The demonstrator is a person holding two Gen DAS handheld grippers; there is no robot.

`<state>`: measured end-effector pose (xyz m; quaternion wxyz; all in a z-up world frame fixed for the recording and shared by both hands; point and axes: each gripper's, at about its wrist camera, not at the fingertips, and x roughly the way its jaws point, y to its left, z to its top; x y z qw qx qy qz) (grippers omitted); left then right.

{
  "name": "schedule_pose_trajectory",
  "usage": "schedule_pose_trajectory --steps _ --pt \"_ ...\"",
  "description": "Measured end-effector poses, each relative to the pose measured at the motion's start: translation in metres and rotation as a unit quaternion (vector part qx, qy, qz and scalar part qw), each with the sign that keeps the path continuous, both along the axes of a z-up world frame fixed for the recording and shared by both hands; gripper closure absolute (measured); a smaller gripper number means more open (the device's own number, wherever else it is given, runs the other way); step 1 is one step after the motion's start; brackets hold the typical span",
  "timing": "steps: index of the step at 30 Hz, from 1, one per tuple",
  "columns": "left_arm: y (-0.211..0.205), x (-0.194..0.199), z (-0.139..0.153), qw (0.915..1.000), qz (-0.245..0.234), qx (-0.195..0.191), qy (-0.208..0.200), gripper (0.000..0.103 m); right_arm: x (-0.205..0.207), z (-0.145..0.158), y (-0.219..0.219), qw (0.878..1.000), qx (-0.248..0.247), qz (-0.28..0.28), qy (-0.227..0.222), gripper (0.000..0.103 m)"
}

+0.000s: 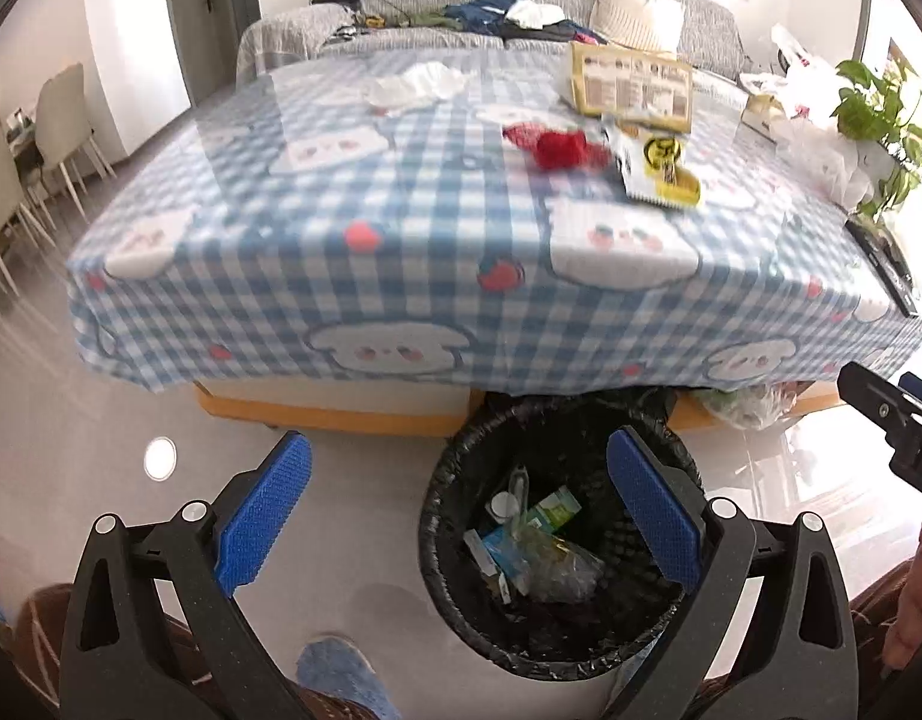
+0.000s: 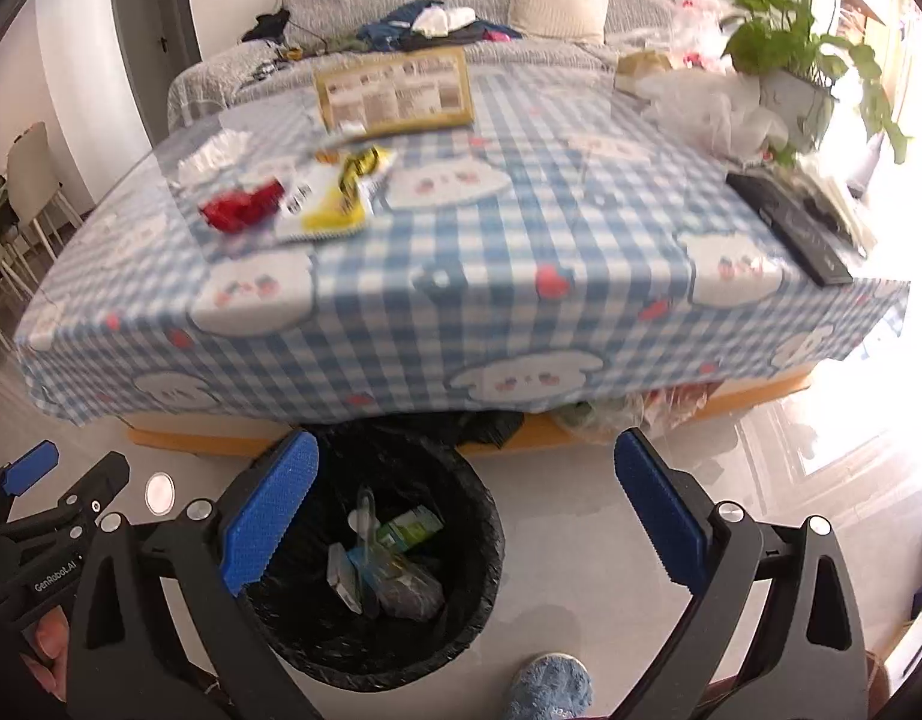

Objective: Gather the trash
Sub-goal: 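Move both grippers back over the table toward the tissue and snack wrapper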

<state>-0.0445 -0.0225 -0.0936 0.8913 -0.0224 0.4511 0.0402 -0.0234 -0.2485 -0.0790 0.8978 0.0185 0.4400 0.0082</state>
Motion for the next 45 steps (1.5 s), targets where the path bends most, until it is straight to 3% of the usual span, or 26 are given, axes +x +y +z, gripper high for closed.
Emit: schedule_pose_trajectory --steps 10,19,30,45 --pt "0.015 -0.002 0.054 0.9995 0.006 -0.006 -0.030 0.006 -0.006 0.046 0.013 0.999 -0.007 0.010 -0.031 0.008" --pt "0.040 0.024 0.066 0.9993 0.026 -0.010 -0.027 0.006 0.002 0.065 0.026 0.999 0.000 0.024 -0.042 0.008" --pt "0.063 0.083 0.069 0.9992 0.032 -0.012 -0.023 0.007 0.059 0.061 0.038 0.999 0.012 0.027 -0.026 0.008" --pt "0.078 0.196 0.059 0.9989 0.047 -0.003 -0.005 0.007 0.149 0.041 0.054 0.999 0.001 0.043 0.001 0.010"
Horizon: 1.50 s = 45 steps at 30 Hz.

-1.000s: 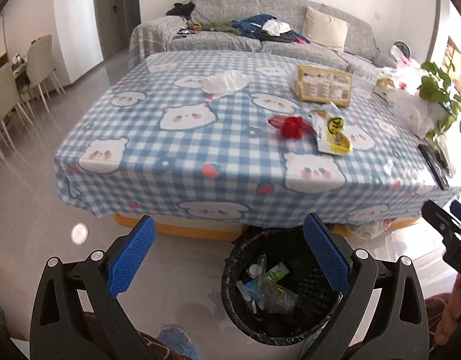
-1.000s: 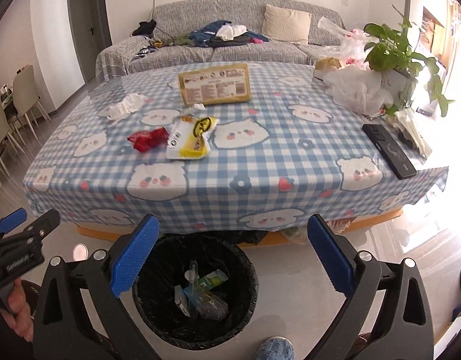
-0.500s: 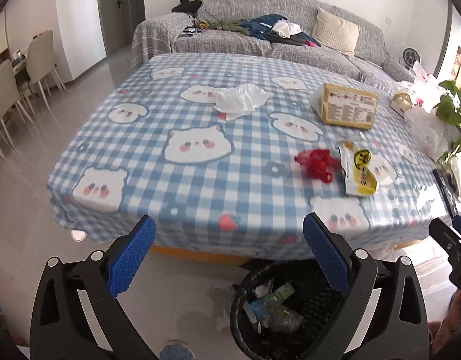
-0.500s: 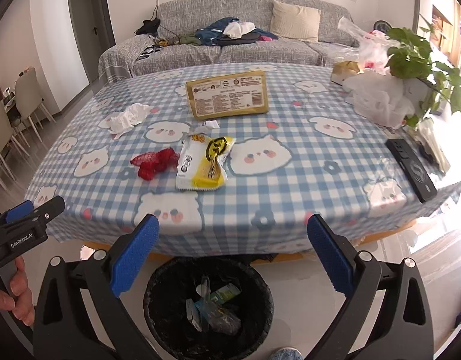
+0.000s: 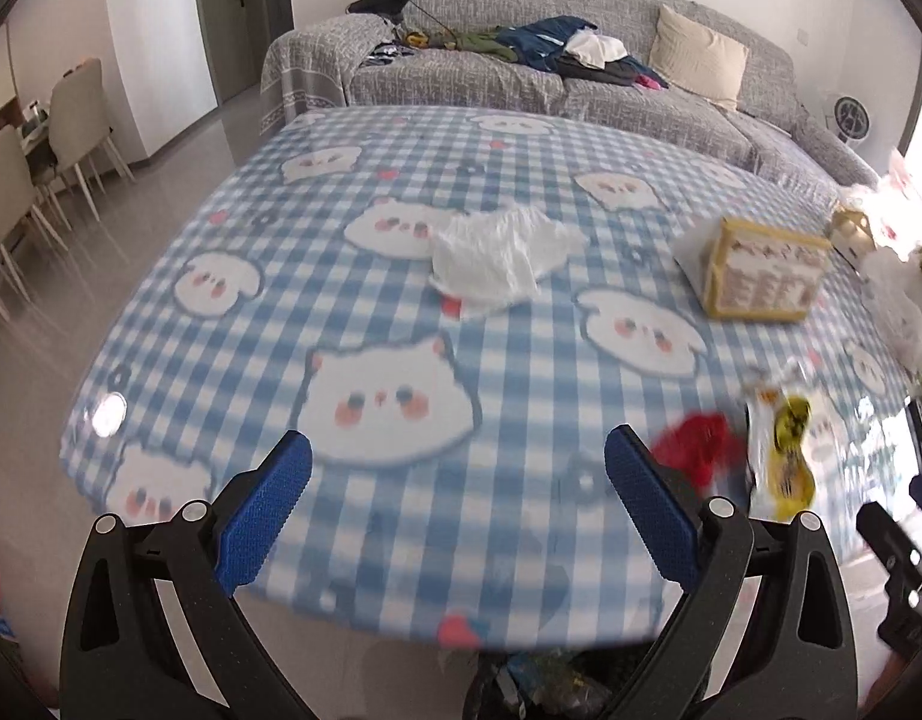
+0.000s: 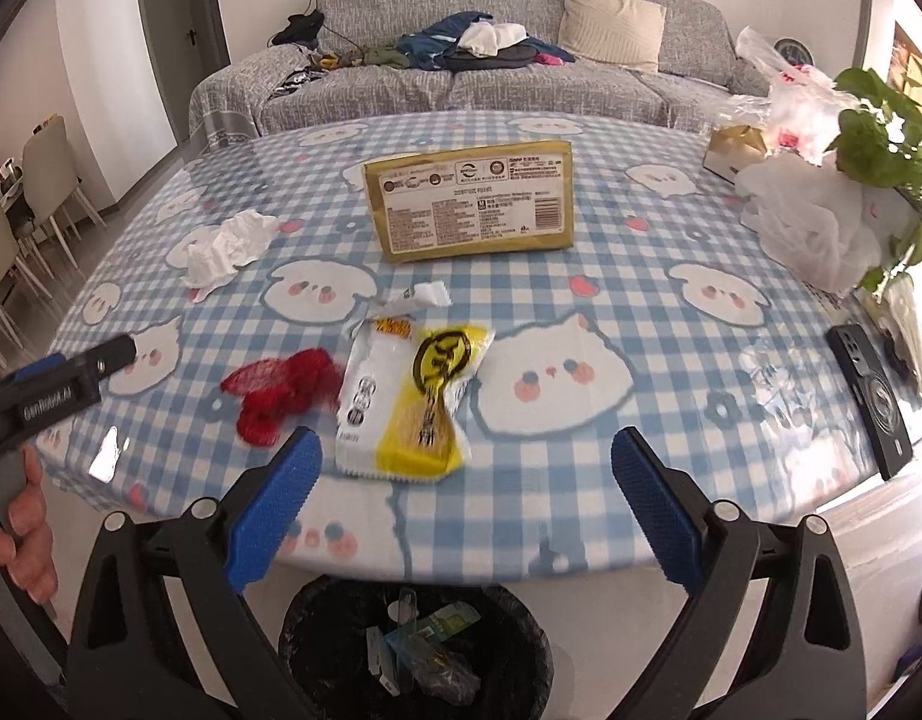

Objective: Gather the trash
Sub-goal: 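Move both grippers back over the table toward the tissue and snack wrapper, then grasp the white tissue with the left gripper while the right grasps the yellow snack wrapper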

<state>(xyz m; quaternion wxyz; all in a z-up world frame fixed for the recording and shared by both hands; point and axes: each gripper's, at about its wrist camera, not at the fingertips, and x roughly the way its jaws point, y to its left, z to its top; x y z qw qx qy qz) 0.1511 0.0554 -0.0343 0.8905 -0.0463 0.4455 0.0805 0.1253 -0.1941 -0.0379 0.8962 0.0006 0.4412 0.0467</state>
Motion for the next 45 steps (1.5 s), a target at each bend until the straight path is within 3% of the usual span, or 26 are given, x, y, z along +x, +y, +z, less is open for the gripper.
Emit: schedule_pose_trajectory --steps 12,22,31,33,36,38,45 --pt "0.002 0.102 -0.018 0.9998 -0.006 0.016 0.013 0.007 0.045 -0.034 0.001 0.999 0.004 0.007 0.031 0.023" --pt "0.008 0.157 -0.043 0.9993 -0.008 0.008 0.036 0.012 0.059 -0.050 0.006 0.999 0.011 0.017 0.045 0.033" --pt "0.010 0.176 -0.059 0.9987 -0.017 0.004 0.049 0.038 0.073 -0.064 0.012 0.998 0.000 0.024 0.051 0.052" --pt "0.009 0.177 -0.061 0.9984 -0.017 0.006 0.053 0.043 0.074 -0.063 0.015 0.998 -0.001 0.031 0.050 0.060" --pt "0.006 0.177 -0.060 0.9983 -0.025 0.008 0.051 0.060 0.074 -0.064 0.019 0.998 0.002 0.042 0.051 0.071" --pt "0.004 0.177 -0.059 0.9983 -0.027 0.008 0.051 0.073 0.075 -0.064 0.021 0.998 0.005 0.046 0.053 0.074" --pt "0.002 0.177 -0.057 0.9984 -0.025 -0.001 0.051 0.092 0.076 -0.063 0.019 0.998 0.012 0.047 0.052 0.083"
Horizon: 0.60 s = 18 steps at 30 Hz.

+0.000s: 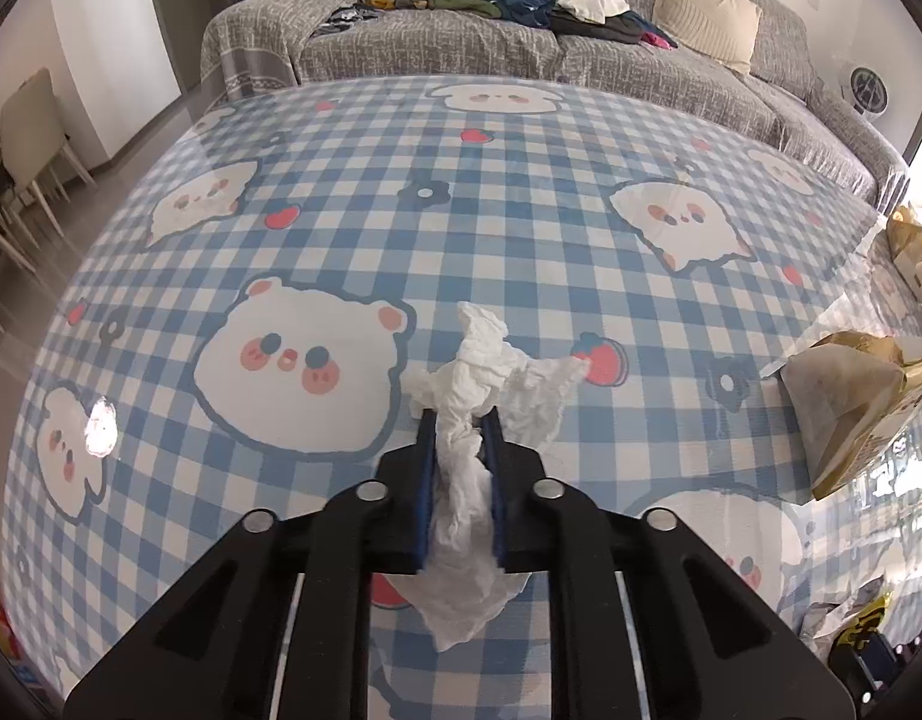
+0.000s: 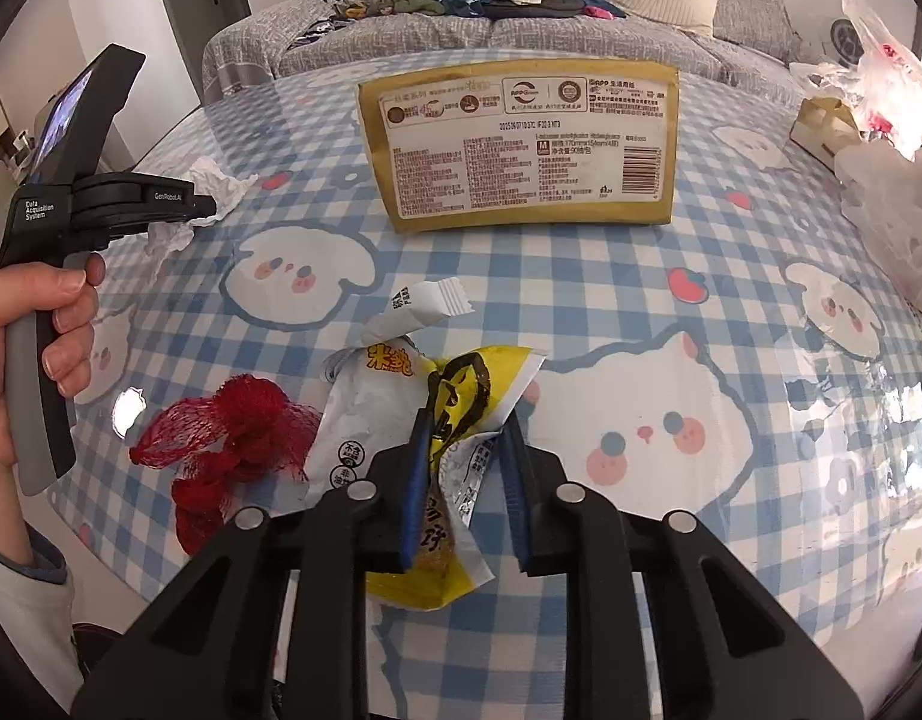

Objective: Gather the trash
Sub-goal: 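Grasp the white tissue with the left gripper while the right grasps the yellow snack wrapper, then lift the tissue and snack wrapper and carry both over the black bin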

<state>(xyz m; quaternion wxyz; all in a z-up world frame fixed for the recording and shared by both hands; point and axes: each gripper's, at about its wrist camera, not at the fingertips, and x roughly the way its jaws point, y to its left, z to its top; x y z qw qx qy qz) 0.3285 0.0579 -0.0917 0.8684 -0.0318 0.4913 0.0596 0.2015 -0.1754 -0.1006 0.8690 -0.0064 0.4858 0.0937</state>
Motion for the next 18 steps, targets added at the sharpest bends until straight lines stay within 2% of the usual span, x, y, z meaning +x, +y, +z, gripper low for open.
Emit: schedule_pose_trajectory --steps 18 --pt "-0.004 -0.010 0.019 1.0000 -0.006 0.001 -0.003 0.094 -0.006 0.014 -0.010 1.000 -0.006 -0.017 -0.010 0.086"
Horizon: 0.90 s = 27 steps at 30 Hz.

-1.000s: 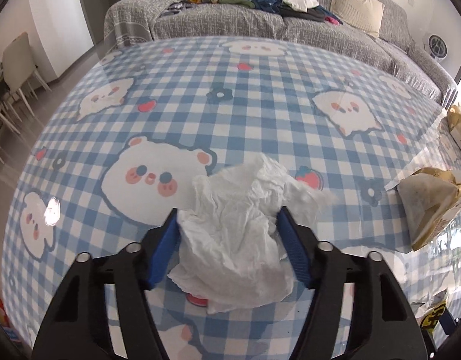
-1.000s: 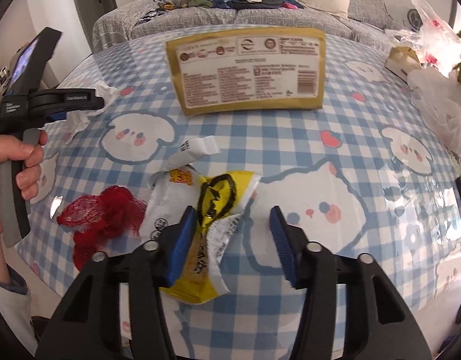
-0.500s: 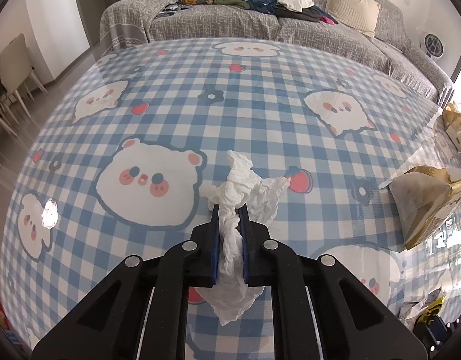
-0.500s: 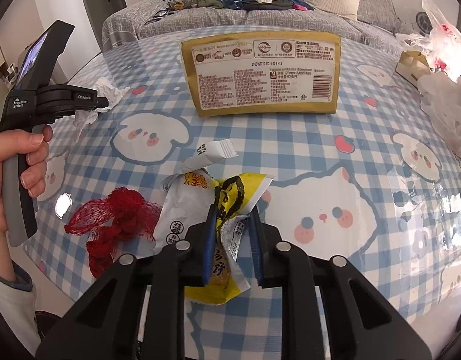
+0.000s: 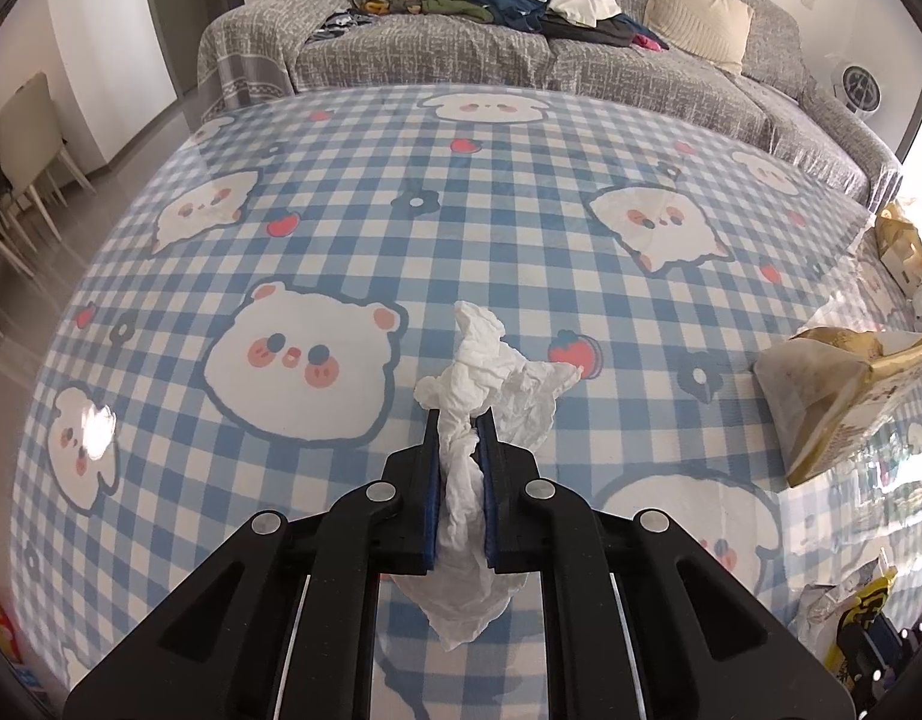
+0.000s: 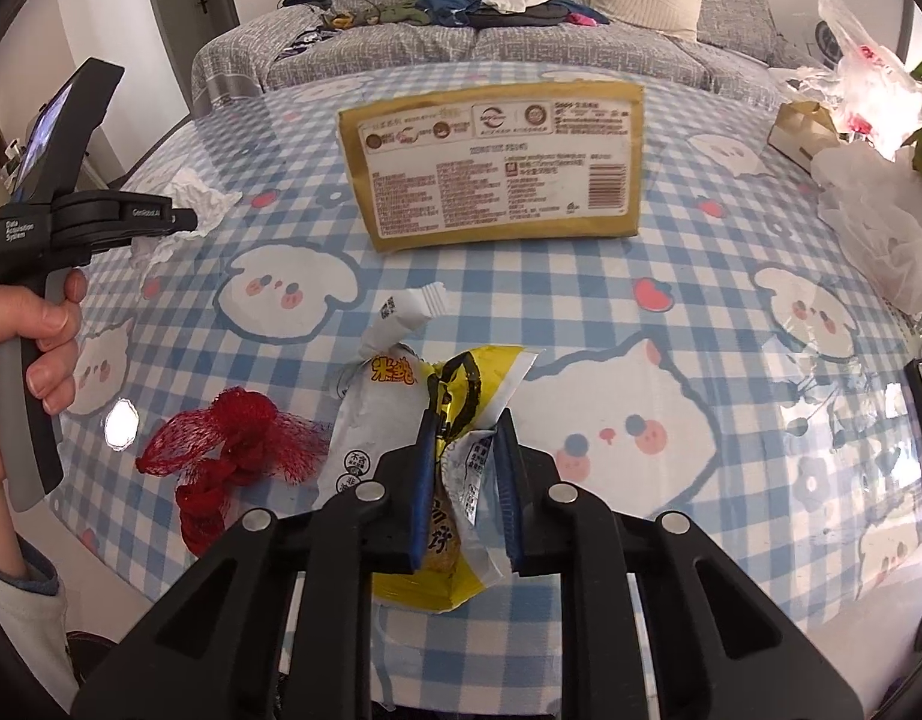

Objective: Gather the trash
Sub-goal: 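Lift the tissue and snack wrapper and carry both over the black bin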

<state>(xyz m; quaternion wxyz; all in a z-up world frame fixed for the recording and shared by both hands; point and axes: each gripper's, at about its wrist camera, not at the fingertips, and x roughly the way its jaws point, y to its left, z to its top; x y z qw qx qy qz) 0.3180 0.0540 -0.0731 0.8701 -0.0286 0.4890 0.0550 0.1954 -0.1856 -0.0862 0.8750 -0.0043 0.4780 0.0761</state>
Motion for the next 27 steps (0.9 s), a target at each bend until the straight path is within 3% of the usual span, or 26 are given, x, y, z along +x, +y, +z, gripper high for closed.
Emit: schedule_pose_trajectory --steps 27 --pt "-0.018 -0.074 0.047 0.9998 -0.014 0.010 -0.013 0.094 -0.049 0.049 -0.019 0.999 0.001 -0.017 -0.039 0.086"
